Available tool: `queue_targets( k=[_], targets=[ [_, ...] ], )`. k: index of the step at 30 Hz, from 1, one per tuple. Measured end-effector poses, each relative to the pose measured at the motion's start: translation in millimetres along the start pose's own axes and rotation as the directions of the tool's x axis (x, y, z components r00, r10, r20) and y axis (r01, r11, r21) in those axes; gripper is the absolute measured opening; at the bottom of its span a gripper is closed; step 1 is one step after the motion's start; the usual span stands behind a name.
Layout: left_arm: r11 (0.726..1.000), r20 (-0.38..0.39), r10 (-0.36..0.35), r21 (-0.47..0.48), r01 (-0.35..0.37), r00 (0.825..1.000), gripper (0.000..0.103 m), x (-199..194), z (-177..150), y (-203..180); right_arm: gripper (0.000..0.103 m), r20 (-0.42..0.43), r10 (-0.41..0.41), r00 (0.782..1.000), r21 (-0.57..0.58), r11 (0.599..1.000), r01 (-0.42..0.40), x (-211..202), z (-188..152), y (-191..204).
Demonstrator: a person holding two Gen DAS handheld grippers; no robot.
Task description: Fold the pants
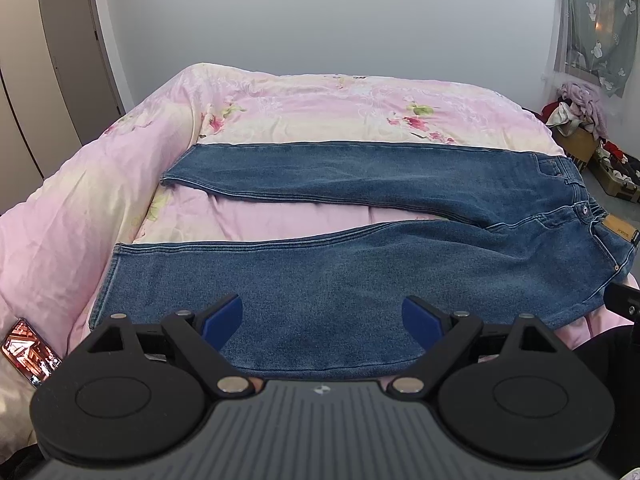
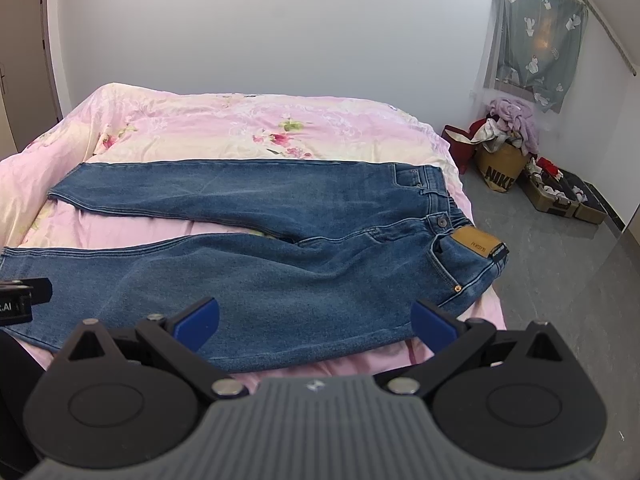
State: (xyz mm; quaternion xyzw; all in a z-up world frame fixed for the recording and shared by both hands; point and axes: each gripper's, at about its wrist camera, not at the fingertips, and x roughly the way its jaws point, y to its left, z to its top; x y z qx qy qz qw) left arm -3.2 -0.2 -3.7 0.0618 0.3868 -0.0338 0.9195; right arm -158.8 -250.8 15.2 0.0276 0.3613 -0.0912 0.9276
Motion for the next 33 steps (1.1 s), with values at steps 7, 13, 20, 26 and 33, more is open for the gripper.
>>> queue_targets(
  k=[7,13,20,26,33],
  targets=[
    [1.0,-0.019,-0.01,0.0,0.01,1.0,0.095,12.3,4.8,15.5,0.099,0.033,0.043,0.999,-0.019,0.999,-0.042,8.2,-4.4,-9.8],
    [0.998,-0.116,-0.056,-0.031,0.053,0.992,0.072,37.6,4.1,33.9,0.099,0.043,0.067,0.997,-0.067,0.996,-0.064,33.3,-9.3,-38.6],
    [0.998,-0.257,-0.046,0.019,0.053,0.965,0.069,80.3,4.1,35.9,0.074,-0.089,0.037,0.995,-0.182,0.982,-0.053,88.2,3.8,-61.1],
    [0.988,-0.32,-0.038,0.13,0.083,0.947,0.069,111.9,-8.3,7.3,0.072,-0.228,0.056,0.972,-0.238,0.965,-0.111,136.0,6.5,-50.8],
    [0.906,-0.324,-0.032,0.391,0.165,0.946,0.069,136.6,-34.4,-33.3,0.072,-0.315,0.063,0.947,-0.52,0.823,-0.228,169.2,-7.5,-15.2]
  ],
)
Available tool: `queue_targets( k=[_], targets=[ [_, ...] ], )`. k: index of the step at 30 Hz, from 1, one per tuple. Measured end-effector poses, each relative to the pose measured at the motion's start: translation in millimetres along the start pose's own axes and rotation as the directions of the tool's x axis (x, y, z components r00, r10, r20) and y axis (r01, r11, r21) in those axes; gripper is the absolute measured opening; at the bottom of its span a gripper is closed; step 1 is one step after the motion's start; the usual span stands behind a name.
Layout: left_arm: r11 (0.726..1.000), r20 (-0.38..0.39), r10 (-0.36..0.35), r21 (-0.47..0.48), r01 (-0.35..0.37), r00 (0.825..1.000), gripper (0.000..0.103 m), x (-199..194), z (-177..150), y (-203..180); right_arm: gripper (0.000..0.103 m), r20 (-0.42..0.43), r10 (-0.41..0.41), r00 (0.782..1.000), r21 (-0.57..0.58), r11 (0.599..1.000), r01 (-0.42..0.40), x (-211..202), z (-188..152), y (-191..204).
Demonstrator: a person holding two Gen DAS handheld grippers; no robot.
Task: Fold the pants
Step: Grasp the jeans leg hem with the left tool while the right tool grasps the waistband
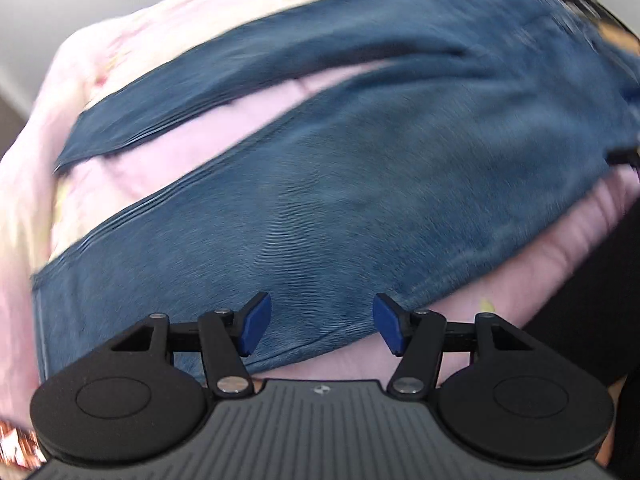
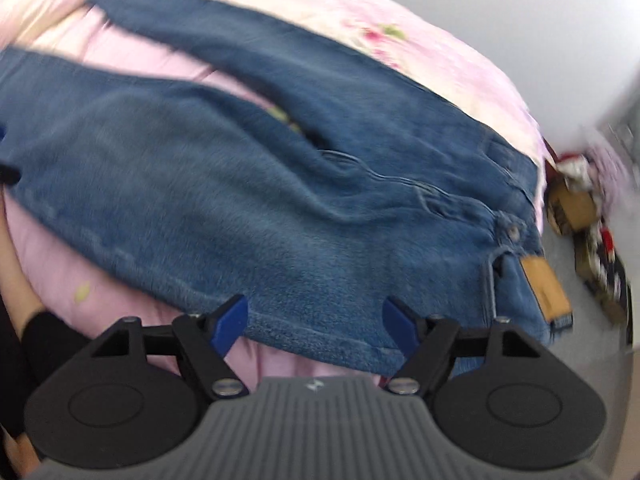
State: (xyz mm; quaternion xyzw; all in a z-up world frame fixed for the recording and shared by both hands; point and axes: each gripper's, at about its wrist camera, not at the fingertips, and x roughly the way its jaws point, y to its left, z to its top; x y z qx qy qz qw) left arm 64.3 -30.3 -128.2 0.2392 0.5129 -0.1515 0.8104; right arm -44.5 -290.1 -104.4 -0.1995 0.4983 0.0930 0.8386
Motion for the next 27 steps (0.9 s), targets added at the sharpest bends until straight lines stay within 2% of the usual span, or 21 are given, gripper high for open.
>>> queue_targets(
  k=[2,6,9,12,16,20,21,22,23,24,25,26,27],
  targets=[
    [0.997,-0.01,-0.017,0.072,0.017,1.0,0.07,9.7,-2.0,-11.2,0.072,-0.034,0.047,0.998,-0.046,0.998,-0.049,8.3,4.0,-1.3],
    [0.981,0.006,-0.037,0.191,0.035,0.999,0.071,18.9,-7.8,-29.8,0.073,-0.091,0.074,0.993,-0.157,0.984,-0.087,27.1,10.6,7.4],
    [0.966,0.006,-0.04,0.256,0.037,0.999,0.075,25.4,-11.6,-42.6,0.087,-0.1,0.084,0.991,-0.222,0.969,-0.105,38.3,14.3,16.2],
    [0.949,-0.011,-0.031,0.314,0.033,0.999,0.076,35.7,-14.1,-55.1,0.087,-0.121,0.097,0.988,-0.289,0.949,-0.128,46.1,17.0,26.3],
    [0.94,-0.01,-0.004,0.341,0.007,1.0,0.078,51.1,-16.3,-64.2,0.087,-0.141,0.077,0.987,-0.35,0.929,-0.123,60.4,19.1,37.8],
    [0.951,-0.016,0.017,0.308,-0.012,1.0,0.082,61.5,-10.3,-65.9,0.087,-0.154,0.059,0.986,-0.353,0.929,-0.11,74.7,19.0,43.7],
    [0.952,-0.008,0.025,0.306,-0.022,1.0,0.08,63.1,-8.1,-66.9,0.083,-0.154,0.051,0.987,-0.361,0.927,-0.104,77.4,17.8,46.1],
    [0.952,-0.001,0.036,0.303,-0.034,0.999,0.073,64.1,-6.8,-67.3,0.078,-0.152,0.041,0.988,-0.375,0.922,-0.095,81.2,18.9,50.6],
    [0.954,0.005,0.043,0.297,-0.043,0.999,0.069,64.2,-6.4,-67.1,0.077,-0.145,0.037,0.989,-0.391,0.916,-0.091,80.3,18.3,52.7],
    [0.958,0.009,0.043,0.284,-0.043,0.999,0.061,63.4,-5.7,-66.5,0.07,-0.129,0.039,0.991,-0.401,0.912,-0.088,76.9,17.8,54.3],
    [0.963,0.013,0.039,0.267,-0.041,0.999,0.05,62.9,-4.2,-65.7,0.058,-0.116,0.047,0.992,-0.399,0.913,-0.09,72.6,18.5,54.4],
    [0.967,0.022,0.037,0.25,-0.042,0.999,0.043,60.9,-3.8,-64.0,0.051,-0.108,0.059,0.992,-0.392,0.915,-0.097,68.9,19.1,54.2],
    [0.972,0.034,0.034,0.232,-0.041,0.999,0.033,57.8,-3.1,-61.4,0.039,-0.104,0.075,0.992,-0.387,0.916,-0.109,65.5,19.5,54.0]
  ],
)
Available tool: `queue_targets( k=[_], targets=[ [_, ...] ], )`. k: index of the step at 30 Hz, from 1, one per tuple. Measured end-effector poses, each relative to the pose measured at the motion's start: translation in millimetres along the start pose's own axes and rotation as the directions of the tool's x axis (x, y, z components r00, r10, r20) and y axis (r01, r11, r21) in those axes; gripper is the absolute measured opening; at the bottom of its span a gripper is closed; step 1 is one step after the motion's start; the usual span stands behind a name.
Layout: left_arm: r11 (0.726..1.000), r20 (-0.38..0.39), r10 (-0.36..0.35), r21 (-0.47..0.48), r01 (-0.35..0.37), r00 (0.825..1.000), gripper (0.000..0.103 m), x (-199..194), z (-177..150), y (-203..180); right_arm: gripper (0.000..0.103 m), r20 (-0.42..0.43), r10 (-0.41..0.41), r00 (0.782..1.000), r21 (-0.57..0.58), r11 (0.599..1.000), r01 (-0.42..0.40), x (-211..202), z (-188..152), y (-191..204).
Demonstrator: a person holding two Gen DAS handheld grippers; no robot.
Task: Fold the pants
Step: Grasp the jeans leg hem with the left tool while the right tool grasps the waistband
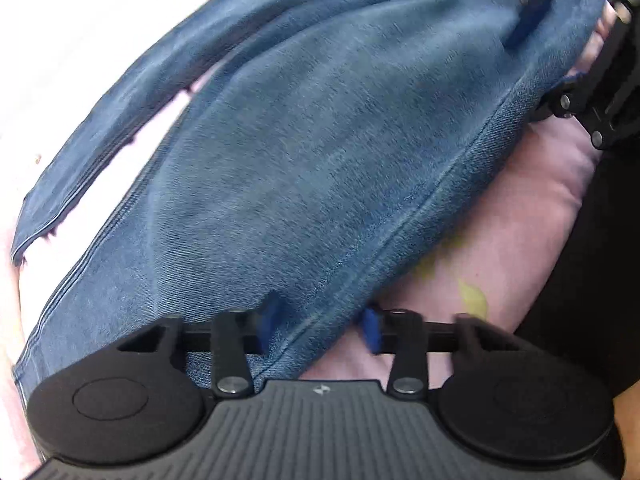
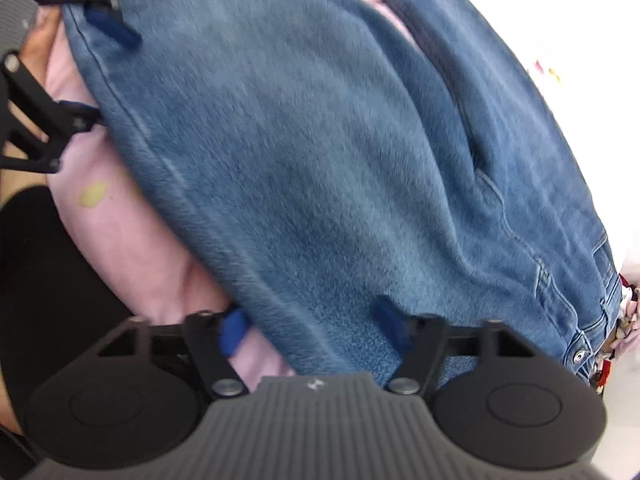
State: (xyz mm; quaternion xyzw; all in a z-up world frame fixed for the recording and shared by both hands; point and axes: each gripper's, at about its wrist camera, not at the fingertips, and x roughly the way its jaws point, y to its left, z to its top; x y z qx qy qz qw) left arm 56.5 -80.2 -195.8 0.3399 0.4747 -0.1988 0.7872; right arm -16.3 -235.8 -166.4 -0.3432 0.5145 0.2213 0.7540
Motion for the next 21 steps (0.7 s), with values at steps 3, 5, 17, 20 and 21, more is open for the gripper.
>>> queue_targets(
  k=[3,5,17,20,21],
  targets=[
    [0.998,0.039,-0.001,-0.06,0.003,0.999,0.022,-9.9,2.8,11.8,0.021,0.041,-0.014,0.999,-0.003,1.0,0.014,-11.0,-1.4,1.2],
    [0.995,0.079,0.016,-0.097,-0.008,0.997,0.018,-20.5,6.4,22.2,0.016,0.077,-0.047,0.996,0.0,0.999,0.047,-20.7,0.4,2.1],
    [0.93,0.129,-0.058,-0.354,0.1,0.99,0.017,-14.3,82.8,119.9,0.01,0.186,-0.104,0.977,0.235,0.97,0.058,-31.0,64.0,-85.5],
    [0.909,0.128,-0.082,-0.396,0.127,0.988,0.017,6.9,87.4,132.2,0.01,0.185,-0.11,0.977,0.253,0.965,0.061,-12.5,80.6,-101.0],
    [0.904,0.127,-0.084,-0.407,0.129,0.988,0.017,12.4,87.0,135.2,0.01,0.182,-0.11,0.977,0.259,0.964,0.06,-6.6,86.0,-105.0]
  ],
)
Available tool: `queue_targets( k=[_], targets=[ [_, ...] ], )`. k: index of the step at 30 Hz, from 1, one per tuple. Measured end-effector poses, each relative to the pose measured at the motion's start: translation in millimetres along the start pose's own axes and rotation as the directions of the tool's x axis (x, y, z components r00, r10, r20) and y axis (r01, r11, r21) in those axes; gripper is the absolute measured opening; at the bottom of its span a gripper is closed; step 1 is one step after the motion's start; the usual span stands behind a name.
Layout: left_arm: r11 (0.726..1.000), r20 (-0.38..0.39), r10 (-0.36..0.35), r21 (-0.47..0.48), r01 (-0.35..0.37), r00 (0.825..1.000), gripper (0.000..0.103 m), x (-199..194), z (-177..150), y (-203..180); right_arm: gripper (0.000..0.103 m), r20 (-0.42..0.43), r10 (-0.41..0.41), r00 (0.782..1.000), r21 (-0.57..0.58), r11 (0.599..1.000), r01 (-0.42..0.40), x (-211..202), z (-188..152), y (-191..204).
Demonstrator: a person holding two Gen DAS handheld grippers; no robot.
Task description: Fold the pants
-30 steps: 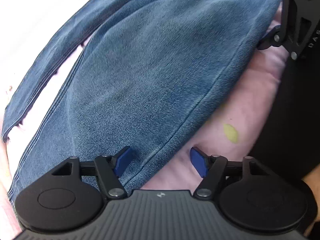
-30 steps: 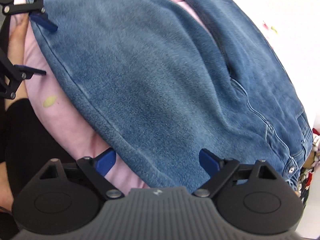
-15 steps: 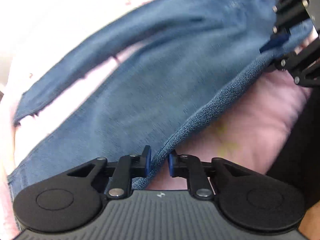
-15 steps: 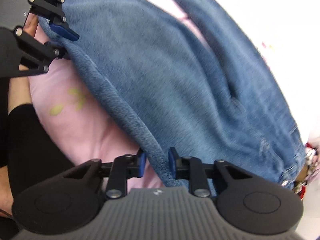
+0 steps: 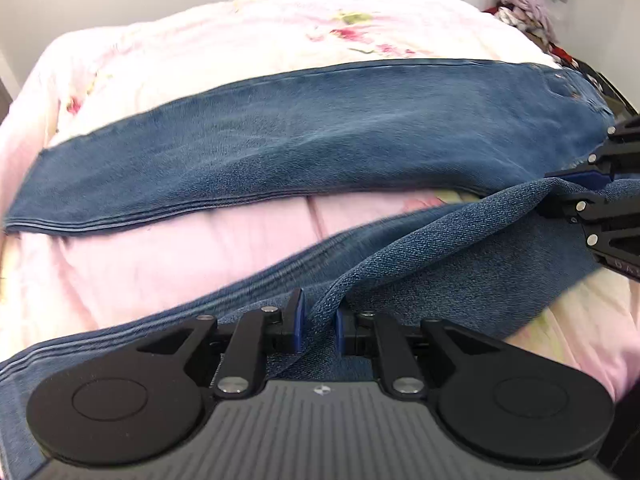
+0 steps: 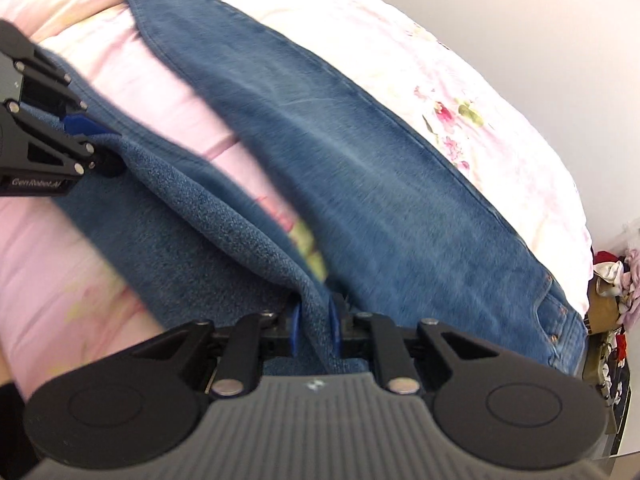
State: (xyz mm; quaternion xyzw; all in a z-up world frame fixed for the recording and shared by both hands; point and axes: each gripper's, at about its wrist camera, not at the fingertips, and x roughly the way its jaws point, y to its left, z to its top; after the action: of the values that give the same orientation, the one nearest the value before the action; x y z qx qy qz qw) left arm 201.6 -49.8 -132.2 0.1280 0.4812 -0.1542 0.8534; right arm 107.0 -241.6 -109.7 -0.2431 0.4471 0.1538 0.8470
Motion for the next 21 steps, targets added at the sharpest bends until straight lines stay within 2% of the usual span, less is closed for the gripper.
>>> queue_targets(
  k=[4,8,11,12,13,14,15,18,21],
  targets=[
    [0.999,-0.047,-0.002,-0.035,0.0,0.999,0.017,27.3,-1.3,1.3,0.01,-0.044,0.026,0.999,0.036,0.999,-0.024,36.6,13.0,-7.4],
    [0.998,-0.024,0.015,0.056,-0.014,1.0,0.021,29.5,-6.7,-3.6,0.011,-0.06,0.028,0.998,0.021,0.999,-0.027,52.0,11.7,-4.2],
    [0.987,0.006,0.016,0.158,-0.017,1.0,0.045,18.5,-10.5,-2.6,0.015,-0.048,0.048,0.998,0.01,0.999,-0.048,43.7,9.2,-7.0],
    [0.984,0.011,0.005,0.177,-0.007,1.0,0.059,12.3,-11.5,-0.1,0.027,-0.044,0.064,0.997,0.014,0.998,-0.064,38.2,8.2,-10.1],
    [0.982,0.01,-0.009,0.19,0.007,1.0,0.065,5.9,-12.3,3.4,0.037,-0.037,0.083,0.996,0.019,0.996,-0.082,32.6,8.2,-13.4],
    [0.98,0.008,-0.024,0.199,0.022,1.0,0.065,-1.8,-13.9,7.4,0.053,-0.03,0.103,0.994,0.025,0.994,-0.103,25.7,7.0,-16.6],
    [0.977,0.004,-0.04,0.21,0.038,0.999,0.065,-10.8,-16.2,11.9,0.062,-0.024,0.127,0.992,0.028,0.992,-0.126,18.6,6.0,-19.3],
    [0.965,-0.01,-0.074,0.253,0.074,0.997,0.065,-39.7,-27.2,27.5,0.072,-0.024,0.163,0.986,0.019,0.986,-0.163,-2.8,3.2,-25.1],
    [0.955,-0.026,-0.064,0.288,0.069,0.998,0.065,-65.9,-39.3,45.4,0.079,-0.024,0.178,0.984,-0.023,0.984,-0.178,-27.7,-6.1,-25.4]
  ],
)
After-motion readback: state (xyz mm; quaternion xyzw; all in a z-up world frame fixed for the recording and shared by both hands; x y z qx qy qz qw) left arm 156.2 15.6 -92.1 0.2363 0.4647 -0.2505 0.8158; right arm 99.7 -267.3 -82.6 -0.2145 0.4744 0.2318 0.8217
